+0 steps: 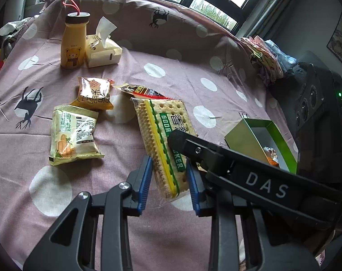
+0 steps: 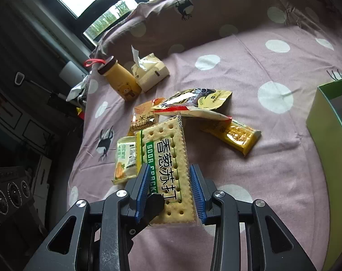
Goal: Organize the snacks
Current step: 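Carry the soda cracker pack into the green box and release it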
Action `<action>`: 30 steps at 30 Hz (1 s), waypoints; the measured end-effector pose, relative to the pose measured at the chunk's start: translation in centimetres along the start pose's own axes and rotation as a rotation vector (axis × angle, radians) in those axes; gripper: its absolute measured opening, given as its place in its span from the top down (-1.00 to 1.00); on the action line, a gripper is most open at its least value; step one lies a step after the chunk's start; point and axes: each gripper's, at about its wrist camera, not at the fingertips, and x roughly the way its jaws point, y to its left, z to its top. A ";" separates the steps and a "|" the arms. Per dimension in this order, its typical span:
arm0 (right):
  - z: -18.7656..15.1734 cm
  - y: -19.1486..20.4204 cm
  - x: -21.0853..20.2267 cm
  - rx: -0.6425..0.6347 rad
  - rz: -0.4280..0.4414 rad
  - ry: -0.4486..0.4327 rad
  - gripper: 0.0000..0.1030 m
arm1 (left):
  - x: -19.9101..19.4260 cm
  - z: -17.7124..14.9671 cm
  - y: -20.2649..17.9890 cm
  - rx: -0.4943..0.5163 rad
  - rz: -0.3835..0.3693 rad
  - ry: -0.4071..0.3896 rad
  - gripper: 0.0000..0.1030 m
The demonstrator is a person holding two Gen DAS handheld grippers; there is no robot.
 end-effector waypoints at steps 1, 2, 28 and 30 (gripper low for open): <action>0.0 0.1 -0.3 -0.004 -0.001 -0.010 0.25 | -0.2 0.0 -0.1 0.002 -0.005 -0.007 0.42; 0.0 0.3 -0.6 -0.007 -0.002 -0.019 0.25 | -0.4 0.0 -0.1 0.004 -0.010 -0.014 0.42; -0.1 2.0 -5.4 -0.054 -0.022 -0.177 0.25 | -3.7 0.1 -2.3 0.071 -0.079 -0.141 0.43; -0.2 2.0 -5.6 -0.055 -0.022 -0.182 0.25 | -3.8 0.1 -2.4 0.073 -0.080 -0.144 0.43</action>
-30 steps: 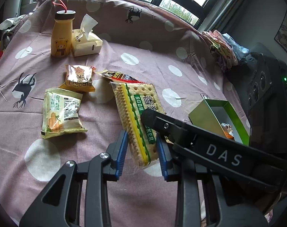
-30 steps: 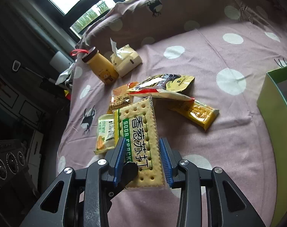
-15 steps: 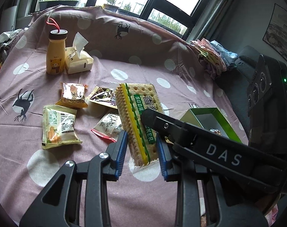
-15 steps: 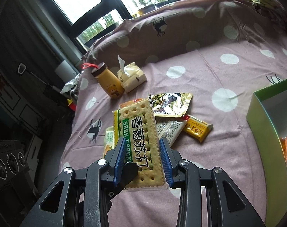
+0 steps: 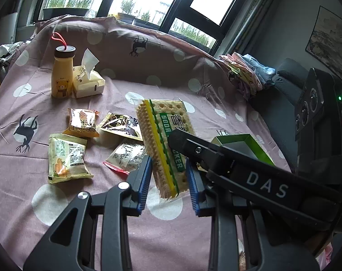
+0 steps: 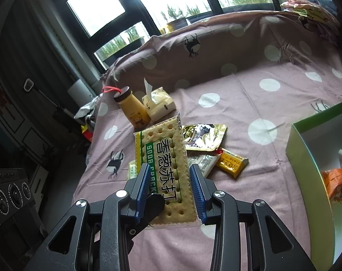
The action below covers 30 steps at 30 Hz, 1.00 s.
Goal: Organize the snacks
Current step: 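Carry the soda cracker pack into the green box and release it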
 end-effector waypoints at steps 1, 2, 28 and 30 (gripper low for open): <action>0.0 0.0 -0.1 0.000 0.001 -0.002 0.25 | -0.1 0.0 -0.1 0.002 0.001 -0.003 0.43; 0.0 0.0 -0.2 0.000 0.003 -0.005 0.25 | -0.2 0.0 -0.2 0.003 0.003 -0.005 0.43; 0.0 0.8 -1.9 -0.008 0.038 -0.048 0.25 | -1.9 0.2 -0.9 0.022 0.020 -0.036 0.42; 0.0 0.9 -2.0 -0.006 0.043 -0.048 0.25 | -2.0 0.2 -1.0 0.023 0.025 -0.036 0.43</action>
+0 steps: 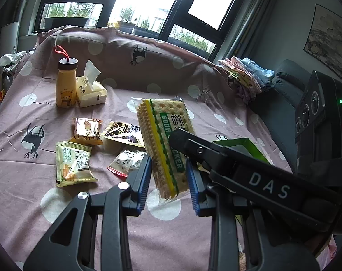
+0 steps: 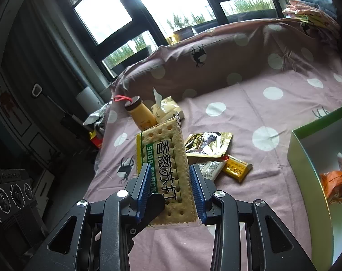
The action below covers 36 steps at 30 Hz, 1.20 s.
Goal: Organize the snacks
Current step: 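Carry the soda cracker pack into the green box and release it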
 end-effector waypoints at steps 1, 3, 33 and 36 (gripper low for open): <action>0.0 0.0 0.0 0.001 0.002 0.000 0.25 | -0.1 0.0 0.0 0.001 0.002 0.000 0.43; 0.1 0.0 -0.1 0.002 0.007 -0.001 0.25 | -0.1 0.0 -0.3 0.005 0.006 -0.001 0.43; 2.2 -6.8 -5.7 0.153 0.006 -0.130 0.25 | 2.8 1.5 -9.9 0.228 -0.008 0.007 0.38; 2.3 -8.5 -6.6 0.194 -0.008 -0.151 0.25 | 3.9 1.5 -11.4 0.253 -0.026 0.022 0.38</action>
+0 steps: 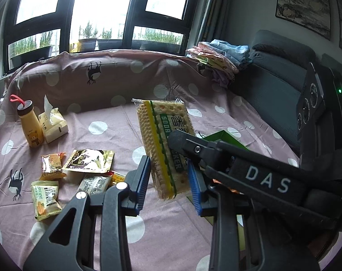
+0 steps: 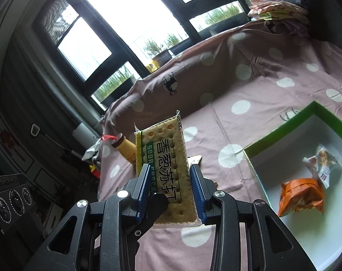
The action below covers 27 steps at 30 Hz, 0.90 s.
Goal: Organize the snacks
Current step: 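Carry the soda cracker pack into the green box and release it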
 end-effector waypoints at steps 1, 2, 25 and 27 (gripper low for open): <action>0.2 -0.5 -0.2 0.013 -0.006 -0.003 0.25 | 0.4 0.1 -0.4 0.009 -0.006 0.006 0.38; 0.3 -1.1 -0.4 0.026 -0.012 -0.005 0.25 | 0.8 0.2 -0.9 0.016 -0.013 0.013 0.38; 1.5 -12.2 -3.6 0.281 -0.203 -0.066 0.25 | 10.2 0.5 -8.1 0.137 -0.217 0.200 0.36; 1.5 -12.9 -3.4 0.299 -0.216 -0.057 0.25 | 11.0 0.4 -8.3 0.134 -0.229 0.220 0.36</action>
